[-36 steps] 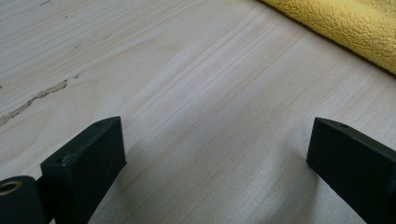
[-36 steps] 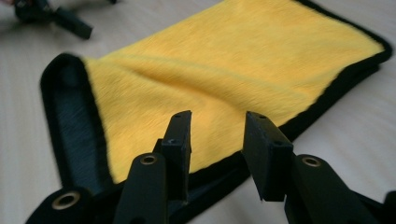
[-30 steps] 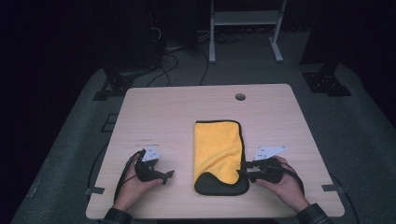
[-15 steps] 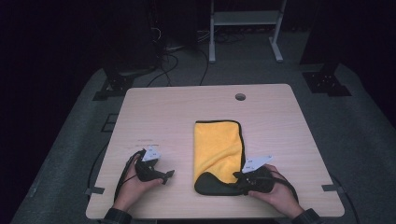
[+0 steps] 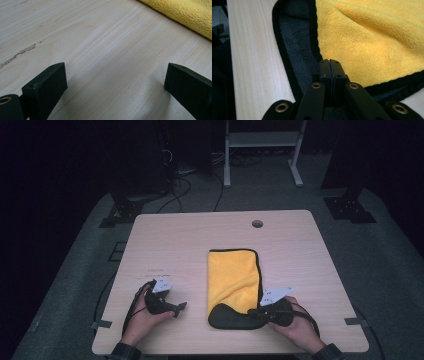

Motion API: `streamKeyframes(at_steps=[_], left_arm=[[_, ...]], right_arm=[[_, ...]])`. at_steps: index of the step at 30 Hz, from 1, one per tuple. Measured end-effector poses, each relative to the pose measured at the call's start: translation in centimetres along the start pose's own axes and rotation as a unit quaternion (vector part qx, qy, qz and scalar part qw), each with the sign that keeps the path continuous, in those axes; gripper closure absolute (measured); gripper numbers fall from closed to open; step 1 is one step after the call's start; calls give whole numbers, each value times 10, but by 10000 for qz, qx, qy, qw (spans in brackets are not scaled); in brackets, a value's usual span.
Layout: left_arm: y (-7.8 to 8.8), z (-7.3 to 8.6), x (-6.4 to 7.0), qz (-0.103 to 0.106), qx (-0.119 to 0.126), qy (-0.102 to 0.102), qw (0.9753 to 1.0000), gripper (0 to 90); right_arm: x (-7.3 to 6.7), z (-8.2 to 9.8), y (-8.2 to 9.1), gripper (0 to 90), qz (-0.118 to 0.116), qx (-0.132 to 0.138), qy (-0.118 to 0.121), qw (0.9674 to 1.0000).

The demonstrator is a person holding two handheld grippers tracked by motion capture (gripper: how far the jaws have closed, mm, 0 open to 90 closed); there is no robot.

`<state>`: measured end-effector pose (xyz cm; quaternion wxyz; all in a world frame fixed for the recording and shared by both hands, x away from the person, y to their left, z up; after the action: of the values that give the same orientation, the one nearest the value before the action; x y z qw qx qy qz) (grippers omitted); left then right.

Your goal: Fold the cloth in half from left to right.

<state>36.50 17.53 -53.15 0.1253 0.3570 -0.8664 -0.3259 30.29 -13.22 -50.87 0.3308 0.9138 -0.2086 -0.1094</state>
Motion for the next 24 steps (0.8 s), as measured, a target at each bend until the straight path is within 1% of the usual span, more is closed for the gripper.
streamKeyframes(at_steps=[5,10,12,14,15,17,18,20,21,22,24], left_arm=[[0,0,0,1,0,0,10000,32],[0,0,0,1,1,1,10000,33],[0,0,0,1,1,1,10000,32],[0,0,0,0,1,2,10000,33],[0,0,0,0,1,2,10000,33],[0,0,0,-1,2,4,10000,33],[0,0,0,0,-1,3,10000,33],[0,0,0,0,0,3,10000,33],[0,0,0,0,0,3,10000,33],[0,0,0,0,0,4,10000,33],[0,0,0,0,-1,1,10000,32]], right_arm=[[-2,2,13,896,-18,47,-37,10000],[-1,12,30,896,17,65,-75,9999],[-1,19,35,896,24,1,-25,10000],[-3,27,38,895,-42,-135,13,9999],[-4,32,37,884,-104,-224,53,9997],[-6,42,34,781,-201,-431,102,9988],[-7,45,32,750,-274,-504,123,9983],[-8,45,32,686,-363,-437,125,9983],[-8,42,34,673,-378,-328,113,9987],[-8,39,35,645,-358,-242,98,9990],[-4,36,37,626,-265,-132,74,9995]])
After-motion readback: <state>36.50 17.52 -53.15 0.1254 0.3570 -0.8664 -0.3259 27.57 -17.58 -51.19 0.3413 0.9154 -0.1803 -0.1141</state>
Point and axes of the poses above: each handheld gripper's, and its own axes: y roughly backward along the jaws, z roughly out of its underside, x roughly to its right, the point moved 7 cm from there along -y, roughly forward along the jaws, and after that the axes turned 3 degrees about x, right-handed, at the moved point
